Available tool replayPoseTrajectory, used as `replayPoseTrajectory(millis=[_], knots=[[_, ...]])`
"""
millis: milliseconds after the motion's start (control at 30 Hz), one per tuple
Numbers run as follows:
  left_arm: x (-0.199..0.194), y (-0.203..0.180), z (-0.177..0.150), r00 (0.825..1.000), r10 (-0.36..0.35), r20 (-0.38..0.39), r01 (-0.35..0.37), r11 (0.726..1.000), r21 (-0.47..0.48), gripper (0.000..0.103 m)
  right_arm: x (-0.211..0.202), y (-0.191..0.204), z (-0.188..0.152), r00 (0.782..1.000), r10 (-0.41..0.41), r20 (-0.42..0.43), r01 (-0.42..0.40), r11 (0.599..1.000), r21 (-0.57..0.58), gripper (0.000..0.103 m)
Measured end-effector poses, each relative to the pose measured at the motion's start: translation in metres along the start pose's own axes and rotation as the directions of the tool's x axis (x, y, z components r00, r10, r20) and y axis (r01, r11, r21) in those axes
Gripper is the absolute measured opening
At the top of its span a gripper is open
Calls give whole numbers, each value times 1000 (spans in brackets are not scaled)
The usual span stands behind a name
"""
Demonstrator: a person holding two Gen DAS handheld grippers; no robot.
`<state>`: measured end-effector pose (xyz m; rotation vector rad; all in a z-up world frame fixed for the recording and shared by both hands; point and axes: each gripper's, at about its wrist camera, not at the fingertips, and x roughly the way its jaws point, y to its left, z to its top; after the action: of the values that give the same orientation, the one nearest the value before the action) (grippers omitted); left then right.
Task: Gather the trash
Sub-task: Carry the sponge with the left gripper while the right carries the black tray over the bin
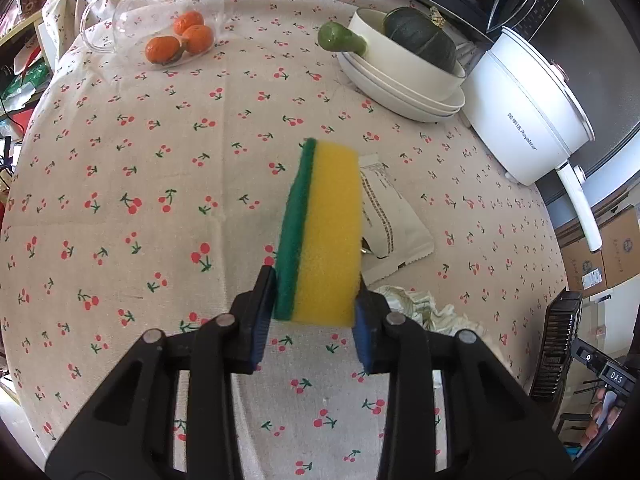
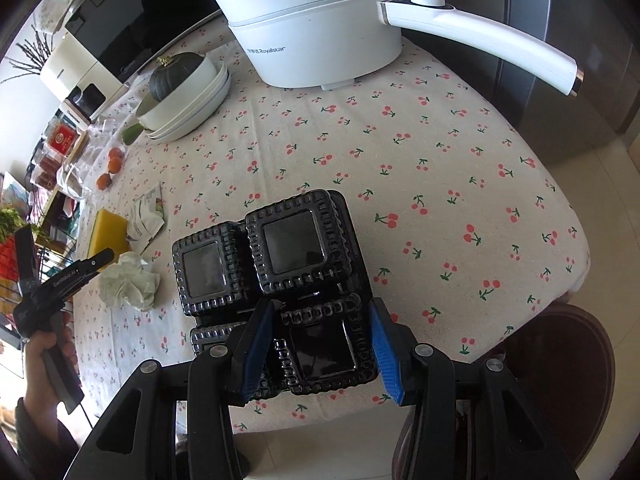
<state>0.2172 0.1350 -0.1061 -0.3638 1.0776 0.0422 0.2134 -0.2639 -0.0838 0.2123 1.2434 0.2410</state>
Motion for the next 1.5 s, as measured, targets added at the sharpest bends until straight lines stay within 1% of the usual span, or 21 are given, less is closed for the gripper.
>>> replayPoseTrajectory(millis=[167,433,567,733,933,1100,1233,1367,1500], knots=[[-17,-4,-3,999,-34,39,33,999,11,33,-13,0,-8,1000,3,27,-3,1000,-1,49],[-58,-18,-19,989,-122,77,118,991,58,33,-45,-4,-29,997,22,81,-23,1000,5,49],[-73,-29,-31,984,-155,89,147,985,91,33,-58,-19,-41,995,24,101,-28,999,35,49],[-87,-41,-44,979,-175,103,163,980,116,33,-73,-43,-58,992,22,123,-32,996,78,49],[-90,-65,-59,975,-205,81,187,964,188,33,-88,-74,-80,990,13,140,-31,992,125,49],[-83,-98,-72,972,-234,35,217,941,260,33,-94,-101,-96,991,-9,137,-14,985,171,49],[-75,-131,-86,965,-264,-13,254,914,315,33,-100,-125,-111,990,-34,135,4,977,213,49],[-65,-169,-103,954,-291,-70,295,878,378,33,-102,-151,-129,991,-73,116,41,966,257,49],[-57,-207,-123,942,-311,-125,334,833,440,33,-104,-177,-144,989,-109,95,76,951,299,49]])
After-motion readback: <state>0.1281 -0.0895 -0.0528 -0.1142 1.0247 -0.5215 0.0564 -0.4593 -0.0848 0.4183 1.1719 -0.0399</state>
